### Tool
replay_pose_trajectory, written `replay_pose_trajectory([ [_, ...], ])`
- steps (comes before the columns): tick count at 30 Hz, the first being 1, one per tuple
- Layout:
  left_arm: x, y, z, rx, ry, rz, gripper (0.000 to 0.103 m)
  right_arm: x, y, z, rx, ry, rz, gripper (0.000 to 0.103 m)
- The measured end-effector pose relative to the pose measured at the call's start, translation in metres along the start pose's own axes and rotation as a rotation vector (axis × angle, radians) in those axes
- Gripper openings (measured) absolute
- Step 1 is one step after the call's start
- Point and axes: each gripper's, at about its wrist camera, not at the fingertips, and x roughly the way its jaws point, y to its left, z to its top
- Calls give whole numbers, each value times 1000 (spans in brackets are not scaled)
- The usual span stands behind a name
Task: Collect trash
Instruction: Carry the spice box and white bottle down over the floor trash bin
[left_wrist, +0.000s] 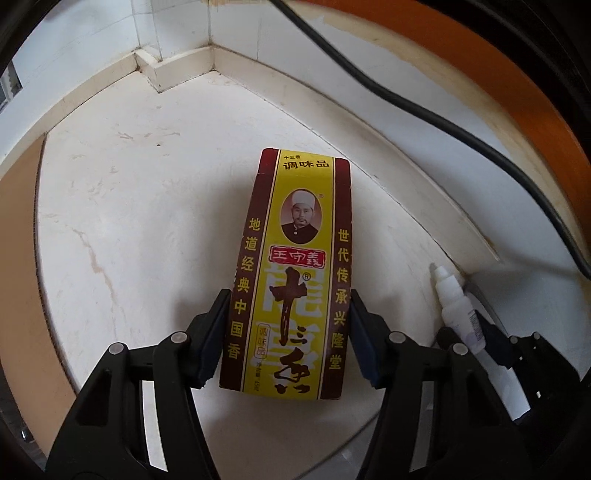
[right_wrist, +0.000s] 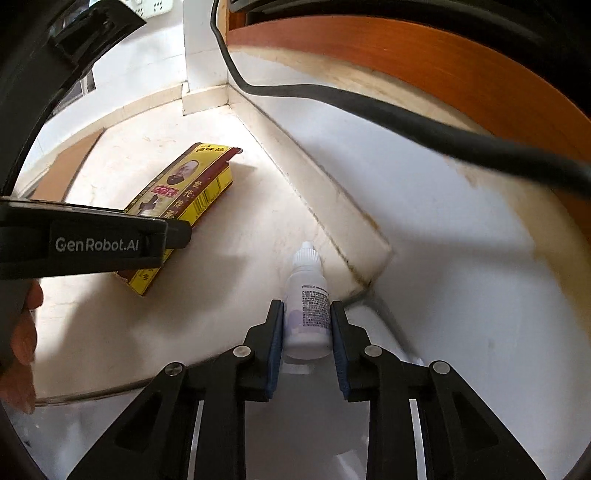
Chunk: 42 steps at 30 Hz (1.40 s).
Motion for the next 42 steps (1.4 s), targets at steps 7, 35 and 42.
replay_pose_trajectory([
  [7,-39,-3,-21,35,-22,-54,56,-35,2,-22,113,-35,35,23],
  [35,-284,79,-260,450,-108,-330,56,-347,213,-191,484,-210,-95,24],
  [42,-313,115,-314,488,-96,-331,56,-378,276,-245,507,-171,-67,24],
])
